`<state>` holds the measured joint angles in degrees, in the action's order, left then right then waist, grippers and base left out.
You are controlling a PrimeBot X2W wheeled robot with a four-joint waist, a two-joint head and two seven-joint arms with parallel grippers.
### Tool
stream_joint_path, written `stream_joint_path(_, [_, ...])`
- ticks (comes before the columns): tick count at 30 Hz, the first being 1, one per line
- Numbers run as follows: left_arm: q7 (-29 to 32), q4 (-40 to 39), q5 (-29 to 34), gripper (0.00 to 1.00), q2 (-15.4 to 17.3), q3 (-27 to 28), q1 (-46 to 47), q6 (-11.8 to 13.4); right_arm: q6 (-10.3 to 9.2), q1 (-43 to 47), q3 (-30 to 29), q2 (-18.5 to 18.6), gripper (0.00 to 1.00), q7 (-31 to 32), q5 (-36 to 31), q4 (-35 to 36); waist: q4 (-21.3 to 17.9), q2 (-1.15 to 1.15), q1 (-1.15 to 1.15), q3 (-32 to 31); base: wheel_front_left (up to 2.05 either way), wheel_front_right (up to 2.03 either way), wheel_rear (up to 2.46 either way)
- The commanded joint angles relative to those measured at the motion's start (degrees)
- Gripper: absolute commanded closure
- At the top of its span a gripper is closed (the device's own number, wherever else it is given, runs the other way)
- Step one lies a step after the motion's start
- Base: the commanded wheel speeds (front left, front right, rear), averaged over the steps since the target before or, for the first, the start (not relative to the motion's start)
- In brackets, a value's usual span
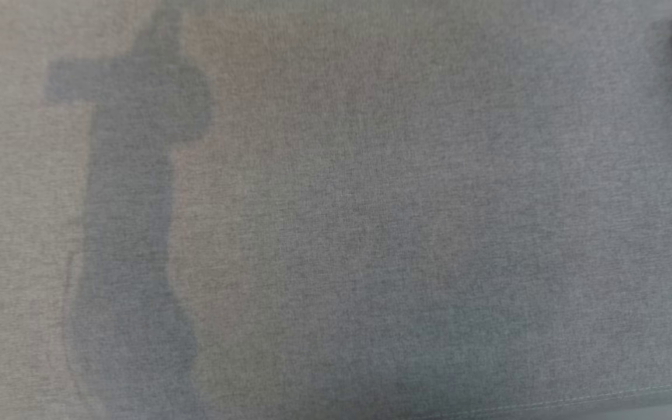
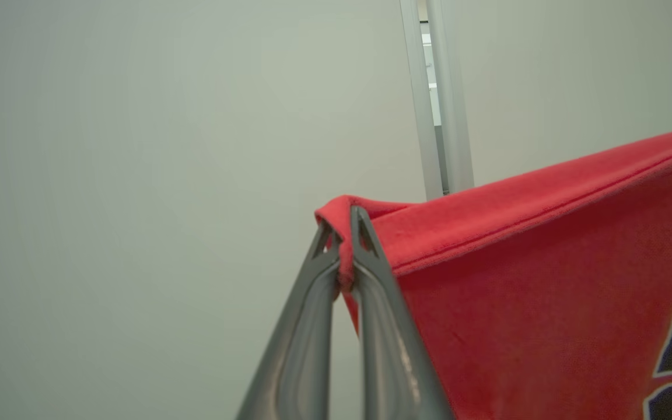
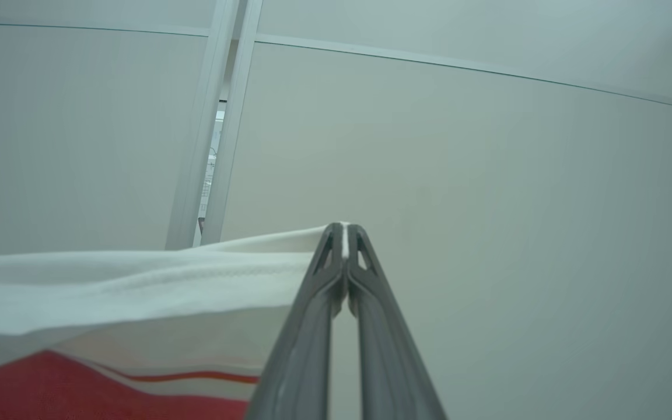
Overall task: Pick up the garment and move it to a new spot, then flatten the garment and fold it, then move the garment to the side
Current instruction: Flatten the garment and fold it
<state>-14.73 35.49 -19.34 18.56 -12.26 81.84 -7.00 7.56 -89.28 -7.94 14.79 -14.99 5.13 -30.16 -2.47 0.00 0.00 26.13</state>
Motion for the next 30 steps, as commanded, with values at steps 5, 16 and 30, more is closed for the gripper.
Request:
stream_joint_path(5, [-0.5, 0.7, 0.5, 1.00, -1.4, 2.8, 0.0, 0.3, -0.15, 2.8, -3.4, -1.4, 1.00, -0.2, -0.7, 1.3, -1.0, 0.00, 0.00, 7.5, 0.00, 0.00, 0.00])
stream_joint_path(16, [-0.5, -5.2, -0.8, 1.00, -8.5, 12.2, -33.6, -0.3, -0.21, 36.9, -3.2, -3.1, 1.00, -0.2, 10.2, 7.7, -0.6, 0.00, 0.00, 1.3, 0.00, 0.00, 0.00])
stream_joint_path(30, [-0.5, -6.4, -2.3, 1.00, -15.0, 14.5, -60.7, -0.4, -0.15, 68.1, 4.3, -6.3, 1.00, -0.2, 20.6, 10.4, -1.0, 0.00, 0.00, -8.7, 0.00, 0.00, 0.00])
